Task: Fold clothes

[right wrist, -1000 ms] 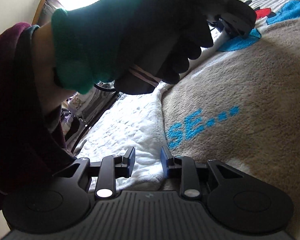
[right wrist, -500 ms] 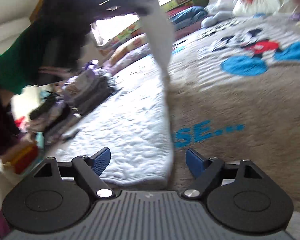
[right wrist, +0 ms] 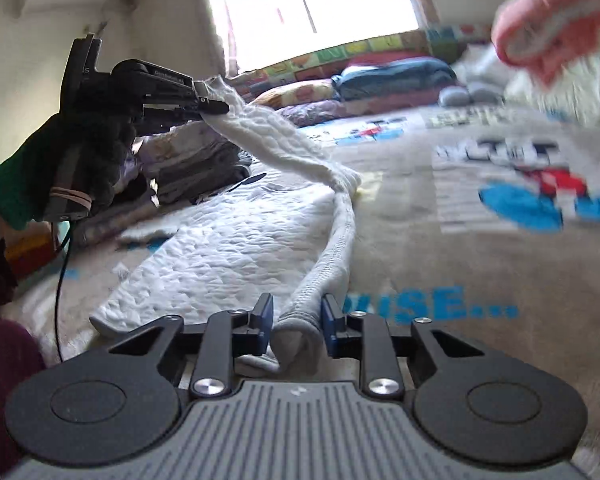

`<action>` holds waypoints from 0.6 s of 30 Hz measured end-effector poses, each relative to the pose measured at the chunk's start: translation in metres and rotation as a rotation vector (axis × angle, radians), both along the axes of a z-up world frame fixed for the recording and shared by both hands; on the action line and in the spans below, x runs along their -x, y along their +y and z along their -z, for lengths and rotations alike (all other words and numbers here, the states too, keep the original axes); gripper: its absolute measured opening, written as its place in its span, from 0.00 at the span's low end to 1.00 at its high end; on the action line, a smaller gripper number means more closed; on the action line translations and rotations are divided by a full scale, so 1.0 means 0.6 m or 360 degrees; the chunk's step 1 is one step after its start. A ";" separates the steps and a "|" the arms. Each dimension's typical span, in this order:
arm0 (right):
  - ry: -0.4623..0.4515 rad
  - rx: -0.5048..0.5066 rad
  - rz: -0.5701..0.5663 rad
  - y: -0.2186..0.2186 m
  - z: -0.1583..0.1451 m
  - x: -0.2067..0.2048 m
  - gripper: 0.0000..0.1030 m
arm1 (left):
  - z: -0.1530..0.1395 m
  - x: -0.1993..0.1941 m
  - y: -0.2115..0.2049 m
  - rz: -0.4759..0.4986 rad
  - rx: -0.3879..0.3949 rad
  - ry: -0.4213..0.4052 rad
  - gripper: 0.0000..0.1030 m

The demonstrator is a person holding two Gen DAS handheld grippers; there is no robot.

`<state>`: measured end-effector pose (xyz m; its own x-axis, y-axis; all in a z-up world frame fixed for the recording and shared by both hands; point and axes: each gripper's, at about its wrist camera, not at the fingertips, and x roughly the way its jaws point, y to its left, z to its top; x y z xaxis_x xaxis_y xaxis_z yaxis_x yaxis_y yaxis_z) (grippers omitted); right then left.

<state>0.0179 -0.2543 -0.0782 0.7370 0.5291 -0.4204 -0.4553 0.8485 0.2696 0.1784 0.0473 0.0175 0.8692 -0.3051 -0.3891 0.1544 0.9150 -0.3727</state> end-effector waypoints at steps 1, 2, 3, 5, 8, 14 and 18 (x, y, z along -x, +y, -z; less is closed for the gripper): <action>-0.0032 0.0066 -0.0020 0.013 -0.003 0.002 0.24 | 0.008 0.011 0.016 -0.0008 0.0050 -0.0015 0.07; -0.0063 0.0131 -0.0041 0.026 -0.006 0.005 0.23 | 0.015 0.021 0.031 -0.0015 0.0094 -0.0031 0.07; -0.0095 0.0197 -0.0061 0.039 -0.009 0.007 0.23 | 0.022 0.026 0.046 -0.0018 0.0137 -0.0045 0.07; -0.0156 0.0305 -0.0112 0.064 -0.013 0.012 0.20 | 0.037 0.031 0.074 -0.0021 0.0224 -0.0066 0.07; -0.0228 0.0430 -0.0178 0.099 -0.011 0.019 0.17 | 0.059 0.024 0.112 -0.0023 0.0345 -0.0083 0.07; -0.0272 0.0686 -0.0289 0.147 0.009 0.031 0.15 | 0.122 -0.002 0.147 -0.0025 0.0455 -0.0040 0.06; -0.0264 0.0783 -0.0335 0.156 0.015 0.032 0.15 | 0.153 -0.019 0.171 -0.0080 0.0575 0.0068 0.06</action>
<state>-0.0015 -0.1609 -0.0875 0.7140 0.4428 -0.5423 -0.6311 0.7424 -0.2249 0.1897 0.1498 -0.0743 0.8718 -0.3871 -0.3004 0.0899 0.7290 -0.6786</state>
